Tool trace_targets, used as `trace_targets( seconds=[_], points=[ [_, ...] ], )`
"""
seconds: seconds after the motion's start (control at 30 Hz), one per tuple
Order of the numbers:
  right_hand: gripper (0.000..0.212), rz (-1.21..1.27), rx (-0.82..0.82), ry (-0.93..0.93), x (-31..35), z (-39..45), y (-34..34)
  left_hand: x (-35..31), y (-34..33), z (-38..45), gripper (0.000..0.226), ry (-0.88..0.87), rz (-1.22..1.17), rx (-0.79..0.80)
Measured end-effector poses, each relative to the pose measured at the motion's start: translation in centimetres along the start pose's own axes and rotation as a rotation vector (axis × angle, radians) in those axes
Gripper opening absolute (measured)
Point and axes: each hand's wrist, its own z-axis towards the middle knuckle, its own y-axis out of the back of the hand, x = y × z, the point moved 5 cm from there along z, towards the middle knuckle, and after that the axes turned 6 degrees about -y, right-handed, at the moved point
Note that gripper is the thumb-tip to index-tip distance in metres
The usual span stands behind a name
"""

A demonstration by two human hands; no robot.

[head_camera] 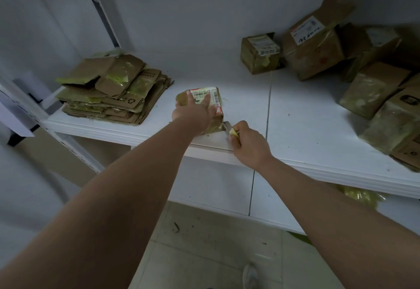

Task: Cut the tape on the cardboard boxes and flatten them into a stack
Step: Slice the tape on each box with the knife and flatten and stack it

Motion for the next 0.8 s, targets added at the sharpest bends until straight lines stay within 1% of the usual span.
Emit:
trace_targets(
  seconds=[0.23,0.37,0.43,0.53,0.63,0.7,0.8],
  points=[
    [0.019,-0.081,-0.014,0.052,0.6,0.0,-0.3,-0.5,0.7,-0.4,0.055,-0.013,0.028,0.024],
    [0.018,-0.140,-0.040,0.075,1.4,0.4,-0.3,-0.2,0.6,0.0,0.056,0.007,-0.011,0.040],
    [0.017,-0.205,-0.039,0.052,1.3,0.5,-0.5,-0.3,0.7,-0.2,0.056,0.014,-0.029,0.043],
    [0.025,-0.288,-0.004,0.011,1.1,0.6,-0.9,-0.3,0.7,-0.3,0.054,0.001,-0.040,0.031],
    [0.036,-0.355,0.044,0.040,1.3,0.8,-1.1,0.3,0.2,0.3,0.057,0.012,-0.114,0.039],
    [0.044,-0.412,0.082,0.061,1.5,0.8,-1.1,0.4,0.1,0.6,0.058,0.017,-0.126,0.060],
    [0.050,-0.446,0.107,0.081,1.7,0.9,-1.1,0.3,0.3,0.6,0.058,-0.009,-0.118,0.080]
  ],
)
